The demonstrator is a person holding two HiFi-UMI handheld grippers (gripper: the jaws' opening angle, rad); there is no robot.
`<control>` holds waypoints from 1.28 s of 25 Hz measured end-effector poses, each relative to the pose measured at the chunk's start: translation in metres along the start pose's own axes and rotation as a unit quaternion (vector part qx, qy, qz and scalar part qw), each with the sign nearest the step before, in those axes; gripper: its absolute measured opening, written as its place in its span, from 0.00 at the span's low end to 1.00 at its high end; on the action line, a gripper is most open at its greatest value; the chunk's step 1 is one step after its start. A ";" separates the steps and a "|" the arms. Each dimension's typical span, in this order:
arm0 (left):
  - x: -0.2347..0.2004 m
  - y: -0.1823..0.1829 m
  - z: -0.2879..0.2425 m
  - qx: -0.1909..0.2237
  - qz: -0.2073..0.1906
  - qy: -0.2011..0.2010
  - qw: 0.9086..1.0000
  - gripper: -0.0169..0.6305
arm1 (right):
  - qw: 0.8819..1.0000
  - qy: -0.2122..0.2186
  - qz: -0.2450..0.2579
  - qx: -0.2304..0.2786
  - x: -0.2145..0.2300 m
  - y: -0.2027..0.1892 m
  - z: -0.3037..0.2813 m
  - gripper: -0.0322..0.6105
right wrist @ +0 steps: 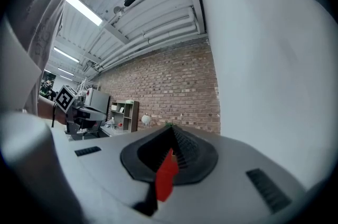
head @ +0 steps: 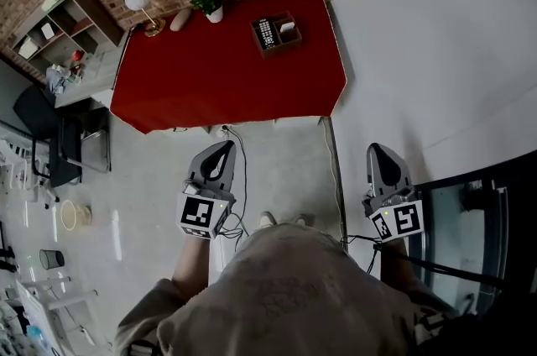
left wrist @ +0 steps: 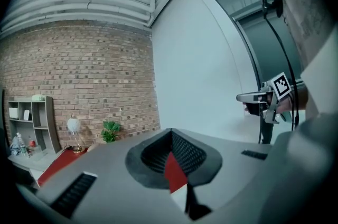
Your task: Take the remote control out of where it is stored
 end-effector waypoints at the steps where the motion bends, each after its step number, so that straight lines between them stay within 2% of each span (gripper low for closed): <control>1: 0.001 0.000 -0.001 0.000 0.002 -0.001 1.000 0.04 | 1.000 0.000 0.000 -0.001 0.001 -0.001 0.001 0.07; 9: 0.013 0.004 -0.016 -0.009 0.004 0.008 1.000 0.04 | 1.000 -0.001 0.000 -0.004 0.025 -0.013 0.004 0.07; 14: 0.021 0.007 -0.025 -0.014 0.002 0.028 1.000 0.04 | 1.000 0.008 0.017 -0.001 0.045 -0.017 0.000 0.07; 22: 0.027 0.008 -0.042 -0.023 -0.007 0.045 0.999 0.04 | 0.999 0.029 0.015 -0.001 0.065 -0.028 -0.014 0.07; 32: 0.006 -0.005 -0.079 -0.033 -0.013 0.030 0.999 0.04 | 0.999 0.026 0.035 -0.003 0.068 -0.036 -0.054 0.07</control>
Point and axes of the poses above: the fingertips, and each gripper's own axes: z backward along the fingers, x to its right, y out of its top, the point moved 3 cm from there along z, backward along the fingers, and after that the axes turned 14 degrees about -x, right-handed, at the moved point
